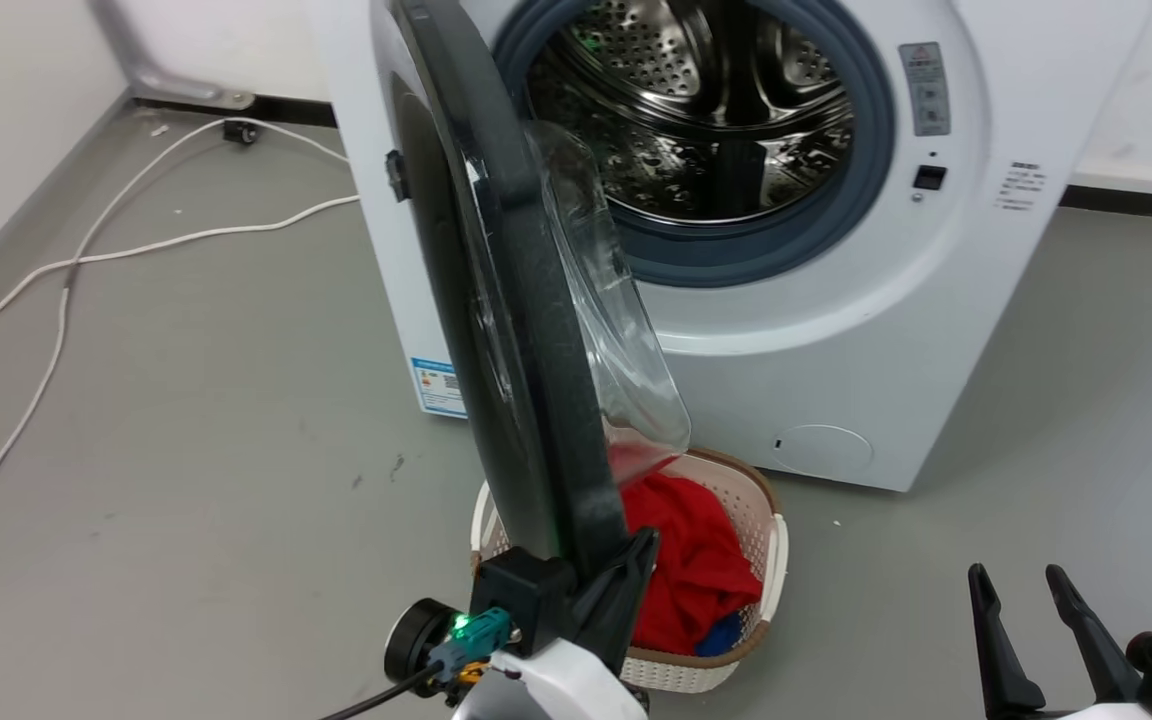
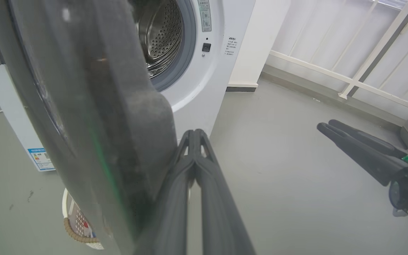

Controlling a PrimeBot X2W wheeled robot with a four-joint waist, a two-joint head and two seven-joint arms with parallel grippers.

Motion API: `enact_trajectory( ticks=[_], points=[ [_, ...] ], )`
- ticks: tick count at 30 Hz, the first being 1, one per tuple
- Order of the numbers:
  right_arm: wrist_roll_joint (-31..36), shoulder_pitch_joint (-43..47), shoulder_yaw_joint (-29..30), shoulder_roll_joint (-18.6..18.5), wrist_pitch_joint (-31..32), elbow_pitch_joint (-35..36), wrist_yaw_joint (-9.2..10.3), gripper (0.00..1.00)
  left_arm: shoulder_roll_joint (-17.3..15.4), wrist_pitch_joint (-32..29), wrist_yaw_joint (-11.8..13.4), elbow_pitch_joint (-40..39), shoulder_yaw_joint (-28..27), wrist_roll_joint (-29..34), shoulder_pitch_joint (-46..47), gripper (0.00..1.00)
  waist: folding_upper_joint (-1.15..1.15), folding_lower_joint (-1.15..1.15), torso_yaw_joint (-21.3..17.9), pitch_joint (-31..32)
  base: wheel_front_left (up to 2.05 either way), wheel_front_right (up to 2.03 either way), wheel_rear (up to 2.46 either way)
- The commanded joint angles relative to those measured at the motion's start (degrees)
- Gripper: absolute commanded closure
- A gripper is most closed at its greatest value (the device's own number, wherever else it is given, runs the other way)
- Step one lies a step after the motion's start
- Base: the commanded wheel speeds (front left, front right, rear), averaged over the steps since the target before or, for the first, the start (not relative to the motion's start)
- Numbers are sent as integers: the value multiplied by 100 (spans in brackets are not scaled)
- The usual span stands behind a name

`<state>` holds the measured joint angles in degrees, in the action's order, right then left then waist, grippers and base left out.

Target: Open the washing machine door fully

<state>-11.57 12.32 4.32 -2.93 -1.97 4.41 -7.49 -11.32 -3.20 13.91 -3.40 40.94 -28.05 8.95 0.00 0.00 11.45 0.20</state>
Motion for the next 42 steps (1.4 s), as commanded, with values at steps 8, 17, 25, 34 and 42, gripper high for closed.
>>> enact_trajectory(
  ticks=[8, 17, 25, 34, 42],
  points=[
    [5, 40, 35, 5, -2, -67, 0, 0, -217, 28, 256, -338, -117, 24, -302, 100, 0, 0, 523, 36, 0, 0, 0],
    [-26, -87, 46, 4, -31, -124, 1, 0, -391, 70, 518, -481, -312, -39, -598, 100, 0, 0, 1038, 18, 0, 0, 0],
    [-25, -142, 47, 4, -47, -160, 0, 0, -611, 231, 790, -488, -786, -152, -792, 100, 0, 0, 1305, -38, 0, 0, 0],
    [168, -202, 52, 4, 91, -1, 1, 0, -1063, 568, 973, -370, -1698, -426, -882, 100, 0, 0, 1320, -239, 0, 0, 0],
    [338, -373, 23, 4, 365, 306, 0, 0, -1397, 900, 917, -89, -2539, -784, -709, 100, 0, 0, 1086, -749, 0, 0, 0]
  ],
)
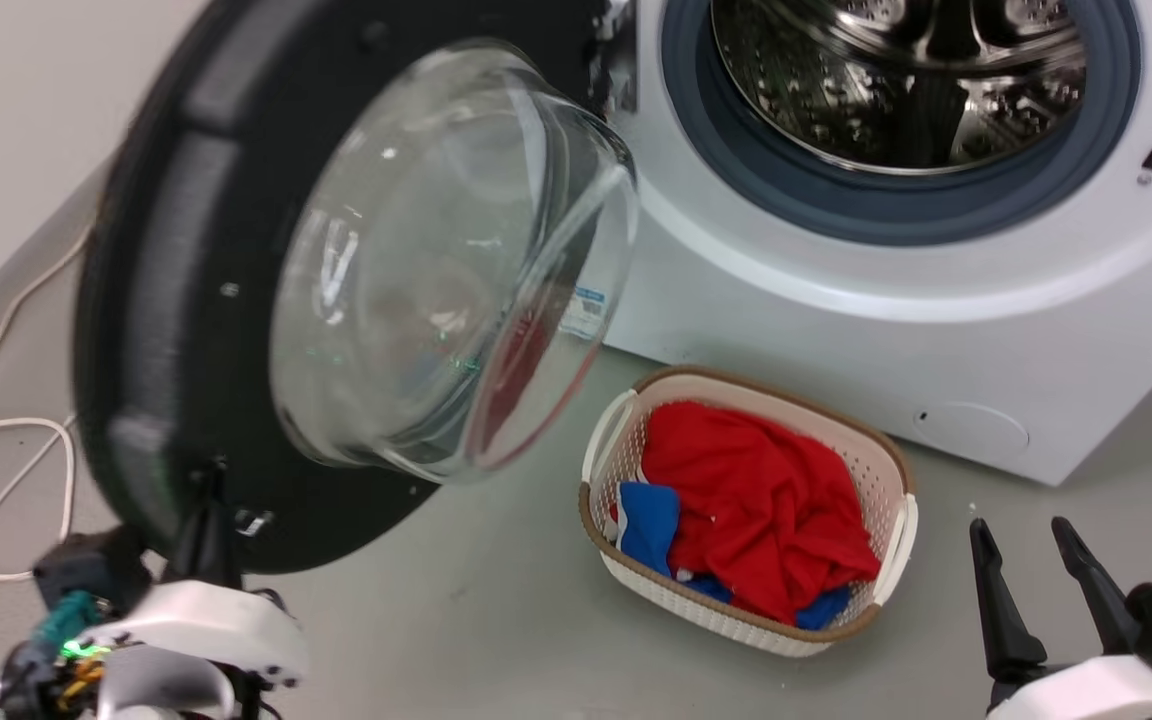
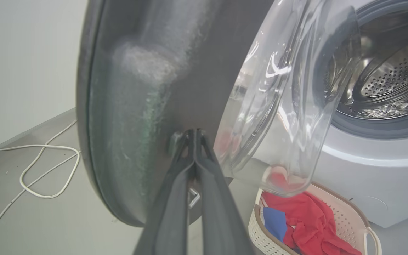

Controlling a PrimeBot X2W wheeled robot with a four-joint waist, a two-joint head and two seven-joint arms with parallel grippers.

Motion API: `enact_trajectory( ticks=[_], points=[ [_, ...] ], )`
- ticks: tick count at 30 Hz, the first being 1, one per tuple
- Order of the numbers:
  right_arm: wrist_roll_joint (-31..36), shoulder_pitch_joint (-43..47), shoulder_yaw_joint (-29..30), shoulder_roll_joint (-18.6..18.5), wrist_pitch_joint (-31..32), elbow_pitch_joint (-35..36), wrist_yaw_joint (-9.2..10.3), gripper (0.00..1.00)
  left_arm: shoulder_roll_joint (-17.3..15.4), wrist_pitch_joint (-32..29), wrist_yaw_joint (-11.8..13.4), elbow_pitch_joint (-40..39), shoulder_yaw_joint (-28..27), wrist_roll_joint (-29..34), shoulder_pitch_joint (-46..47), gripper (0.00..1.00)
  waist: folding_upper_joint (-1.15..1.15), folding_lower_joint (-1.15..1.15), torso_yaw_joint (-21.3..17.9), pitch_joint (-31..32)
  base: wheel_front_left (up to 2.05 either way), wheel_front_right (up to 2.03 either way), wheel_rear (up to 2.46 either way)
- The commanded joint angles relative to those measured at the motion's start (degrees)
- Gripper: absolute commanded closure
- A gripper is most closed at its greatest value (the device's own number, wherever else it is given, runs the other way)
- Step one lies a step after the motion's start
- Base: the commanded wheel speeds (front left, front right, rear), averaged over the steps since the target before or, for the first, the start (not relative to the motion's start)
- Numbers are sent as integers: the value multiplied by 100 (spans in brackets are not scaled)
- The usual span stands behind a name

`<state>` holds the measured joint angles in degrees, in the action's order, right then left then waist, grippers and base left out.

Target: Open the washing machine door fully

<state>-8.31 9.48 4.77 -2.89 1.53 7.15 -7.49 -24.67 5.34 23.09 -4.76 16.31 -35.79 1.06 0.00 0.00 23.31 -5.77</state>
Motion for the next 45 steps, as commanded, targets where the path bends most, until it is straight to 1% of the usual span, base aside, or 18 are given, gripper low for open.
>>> enact_trajectory(
  ticks=[1, 8, 11, 14, 17, 22, 27, 34, 39, 45],
  points=[
    [5, -118, -49, 2, 55, 80, 0, 0, -100, 70, -20, 88, -157, -58, 102, 100, 0, 0, -134, -221, 0, 0, 0],
    [143, -336, -137, -19, 192, 383, 0, 0, -313, 322, -119, 469, -726, -303, 432, 100, 0, 0, -304, -697, 0, 0, 0],
    [142, -416, -144, -72, 239, 443, 0, 0, -488, 377, -207, 694, -957, -394, 567, 100, 0, 0, -362, -854, 0, 0, 0],
    [101, -517, -132, -139, 275, 436, 0, 0, -705, 431, -310, 970, -1224, -509, 674, 100, 0, 0, -415, -973, 0, 0, 0],
    [76, -607, -125, -189, 286, 378, 0, 0, -853, 490, -416, 1235, -1426, -621, 748, 100, 0, 0, -458, -1059, 0, 0, 0],
    [28, -672, -108, -227, 224, 297, 0, 0, -997, 565, -561, 1518, -1606, -726, 841, 100, 0, 0, -488, -1097, 0, 0, 0],
    [15, -682, -101, -225, 158, 174, 0, 0, -954, 602, -611, 1588, -1522, -689, 830, 100, 0, 0, -491, -993, 0, 0, 0],
    [-26, -527, -79, -161, 20, -9, 0, 0, -769, 684, -588, 1292, -1254, -545, 486, 100, 0, 0, -462, -666, 0, 0, 0],
    [-67, -393, -87, -88, -58, -199, 0, 0, -659, 674, -544, 854, -896, -319, 84, 100, 0, 0, -431, -259, 0, 0, 0],
    [-145, -210, -99, -17, -168, -410, 0, 0, -586, 629, -704, 344, -284, 2, -237, 100, 0, 0, -428, 245, 0, 0, 0]
  ],
)
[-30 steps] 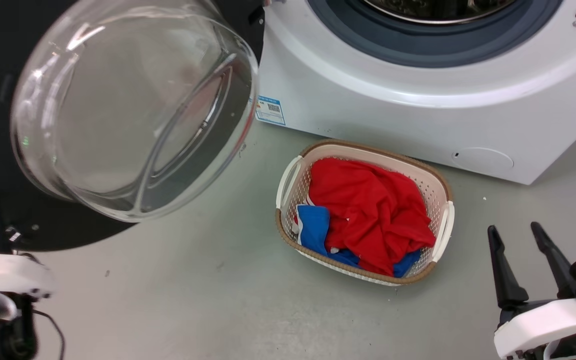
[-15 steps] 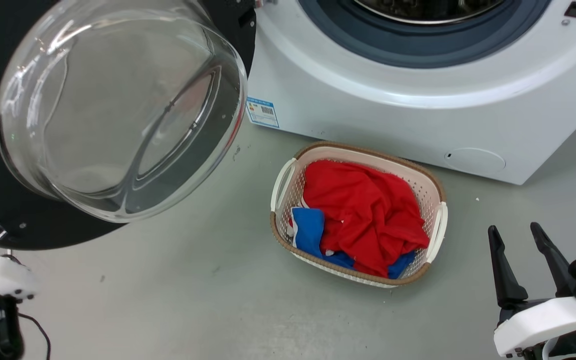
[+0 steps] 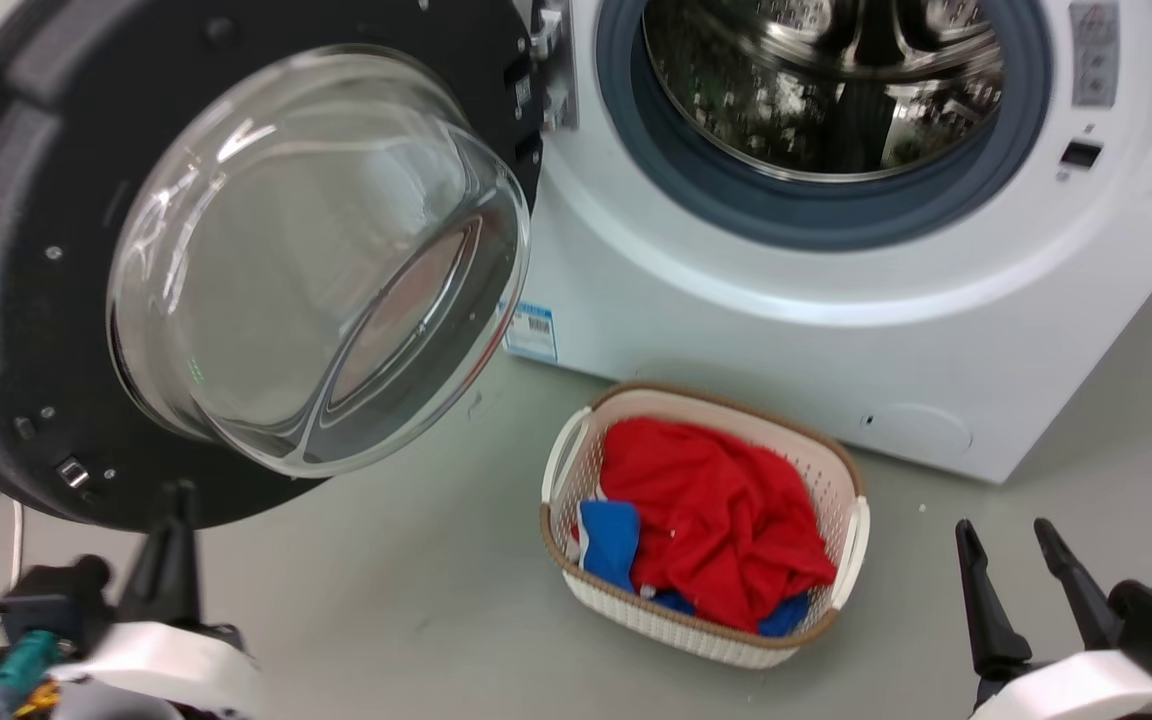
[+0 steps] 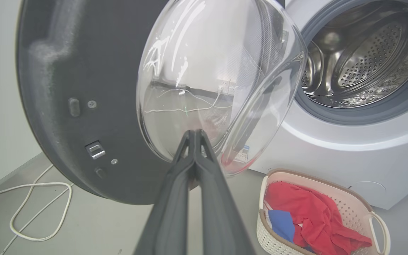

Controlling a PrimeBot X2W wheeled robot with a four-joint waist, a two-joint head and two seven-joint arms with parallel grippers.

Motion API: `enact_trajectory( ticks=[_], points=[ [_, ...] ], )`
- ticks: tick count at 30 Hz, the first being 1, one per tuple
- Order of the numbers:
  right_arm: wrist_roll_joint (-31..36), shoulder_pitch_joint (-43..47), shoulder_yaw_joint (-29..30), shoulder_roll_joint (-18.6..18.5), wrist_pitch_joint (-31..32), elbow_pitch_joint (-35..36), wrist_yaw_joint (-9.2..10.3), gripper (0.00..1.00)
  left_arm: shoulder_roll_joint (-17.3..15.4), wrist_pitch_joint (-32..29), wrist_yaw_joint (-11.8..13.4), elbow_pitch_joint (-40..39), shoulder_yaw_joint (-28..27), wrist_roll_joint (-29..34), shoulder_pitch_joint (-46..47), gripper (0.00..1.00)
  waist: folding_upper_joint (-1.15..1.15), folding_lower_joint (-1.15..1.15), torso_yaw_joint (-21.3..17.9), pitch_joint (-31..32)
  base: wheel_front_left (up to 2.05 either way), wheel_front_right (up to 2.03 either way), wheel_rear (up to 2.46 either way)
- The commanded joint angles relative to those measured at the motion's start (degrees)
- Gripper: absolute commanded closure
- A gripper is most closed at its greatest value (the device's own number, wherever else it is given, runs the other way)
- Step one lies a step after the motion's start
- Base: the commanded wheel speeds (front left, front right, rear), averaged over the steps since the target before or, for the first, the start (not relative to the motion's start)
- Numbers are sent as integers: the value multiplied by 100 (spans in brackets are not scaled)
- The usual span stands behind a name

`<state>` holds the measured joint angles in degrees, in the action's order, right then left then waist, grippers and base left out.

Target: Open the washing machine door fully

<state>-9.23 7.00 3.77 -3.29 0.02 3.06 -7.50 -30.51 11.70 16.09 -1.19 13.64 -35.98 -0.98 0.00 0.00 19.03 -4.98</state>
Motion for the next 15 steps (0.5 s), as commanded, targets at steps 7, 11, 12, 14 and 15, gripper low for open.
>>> enact_trajectory(
  ticks=[7, 11, 12, 14, 15],
  points=[
    [-176, 147, -116, 40, -113, -63, 2, 0, 77, -179, -289, -402, 658, 338, 162, 100, 0, 0, -204, 512, 0, 0, 0],
    [-237, 133, -171, 40, -155, -83, 1, 0, 194, -245, -450, -385, 979, 460, 375, 100, 0, 0, -449, 578, 0, 0, 0],
    [-231, 125, -189, 40, -153, -93, 1, 0, 233, -212, -481, -365, 1028, 485, 448, 98, 0, 0, -529, 592, 0, 0, 0],
    [-210, 102, -220, 39, -148, -96, 2, 0, 306, -169, -518, -258, 1091, 522, 567, 51, 0, 0, -705, 607, 0, 0, 0],
    [-219, 88, -231, 40, -140, -100, 1, 0, 343, -143, -523, -192, 1129, 552, 593, 3, 0, 0, -789, 619, 0, 0, 0]
  ],
)
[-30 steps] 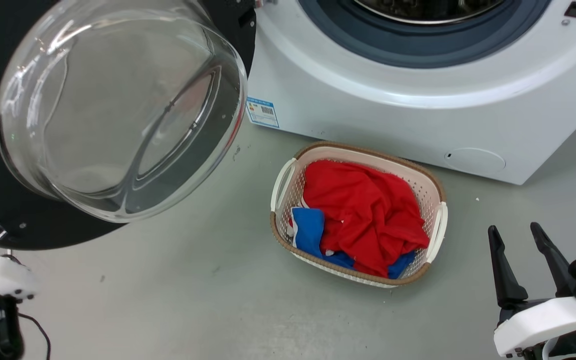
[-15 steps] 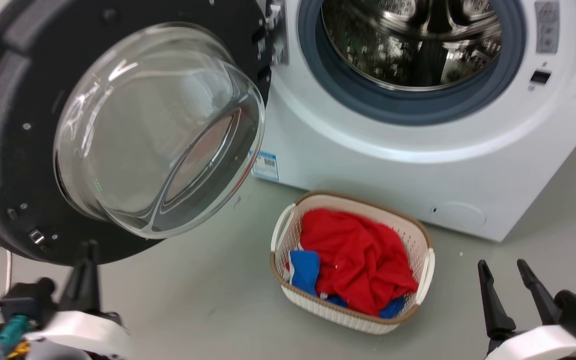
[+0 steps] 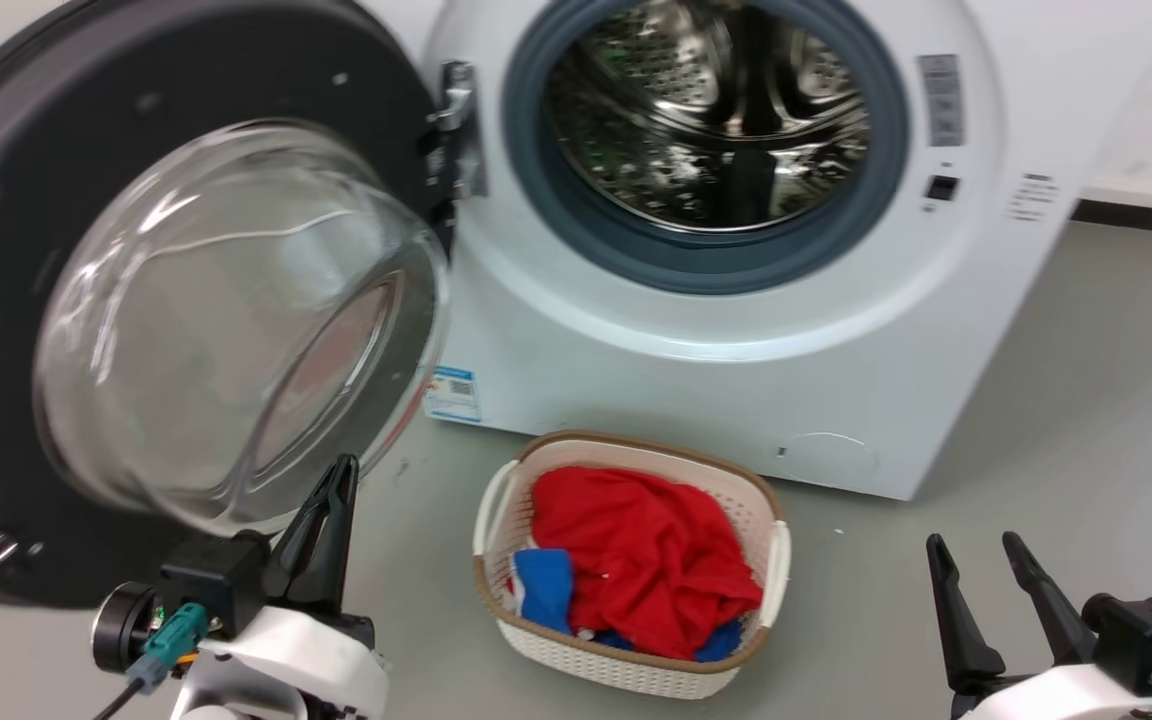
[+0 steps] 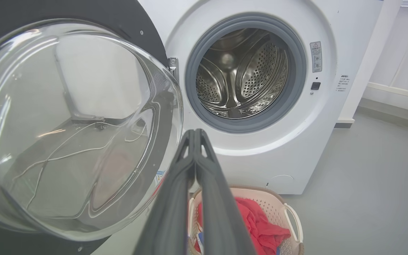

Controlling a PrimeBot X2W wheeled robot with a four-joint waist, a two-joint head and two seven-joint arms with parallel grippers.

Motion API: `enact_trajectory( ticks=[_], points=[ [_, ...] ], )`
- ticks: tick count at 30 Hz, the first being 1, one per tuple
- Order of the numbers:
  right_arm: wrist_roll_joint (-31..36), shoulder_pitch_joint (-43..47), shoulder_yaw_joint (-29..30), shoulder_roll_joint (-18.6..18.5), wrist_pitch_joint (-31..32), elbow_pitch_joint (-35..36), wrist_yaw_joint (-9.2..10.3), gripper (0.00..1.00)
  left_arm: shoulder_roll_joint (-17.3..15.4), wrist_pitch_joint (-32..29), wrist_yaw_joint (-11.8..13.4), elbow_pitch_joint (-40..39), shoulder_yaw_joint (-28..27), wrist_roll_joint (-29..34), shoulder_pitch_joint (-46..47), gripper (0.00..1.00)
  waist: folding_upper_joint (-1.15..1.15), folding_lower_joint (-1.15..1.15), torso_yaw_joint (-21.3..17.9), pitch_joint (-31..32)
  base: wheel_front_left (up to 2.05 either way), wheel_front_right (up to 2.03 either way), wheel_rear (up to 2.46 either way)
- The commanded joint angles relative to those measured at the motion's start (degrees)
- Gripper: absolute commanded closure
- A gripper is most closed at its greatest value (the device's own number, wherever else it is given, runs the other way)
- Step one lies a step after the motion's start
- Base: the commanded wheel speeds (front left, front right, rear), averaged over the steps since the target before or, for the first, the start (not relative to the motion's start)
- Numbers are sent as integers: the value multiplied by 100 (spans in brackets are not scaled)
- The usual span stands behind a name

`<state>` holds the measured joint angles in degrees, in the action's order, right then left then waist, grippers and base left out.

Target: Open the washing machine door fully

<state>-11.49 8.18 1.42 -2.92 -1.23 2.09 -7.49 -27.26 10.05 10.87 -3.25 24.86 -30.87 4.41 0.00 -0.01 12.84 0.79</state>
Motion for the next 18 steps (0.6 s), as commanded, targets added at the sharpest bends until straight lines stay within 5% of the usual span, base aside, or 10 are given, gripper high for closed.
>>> enact_trajectory(
  ticks=[1, 18],
  points=[
    [13, -51, -27, 3, -2, -5, 0, 0, 47, 49, 11, 79, 18, 56, 72, 0, 0, 1, -271, 49, 0, 0, 0],
    [309, -111, 20, 3, 92, 133, 0, 0, 433, 468, 201, 1215, -5, 247, -34, 0, 0, 1, -1386, 150, 0, 0, 0]
  ],
)
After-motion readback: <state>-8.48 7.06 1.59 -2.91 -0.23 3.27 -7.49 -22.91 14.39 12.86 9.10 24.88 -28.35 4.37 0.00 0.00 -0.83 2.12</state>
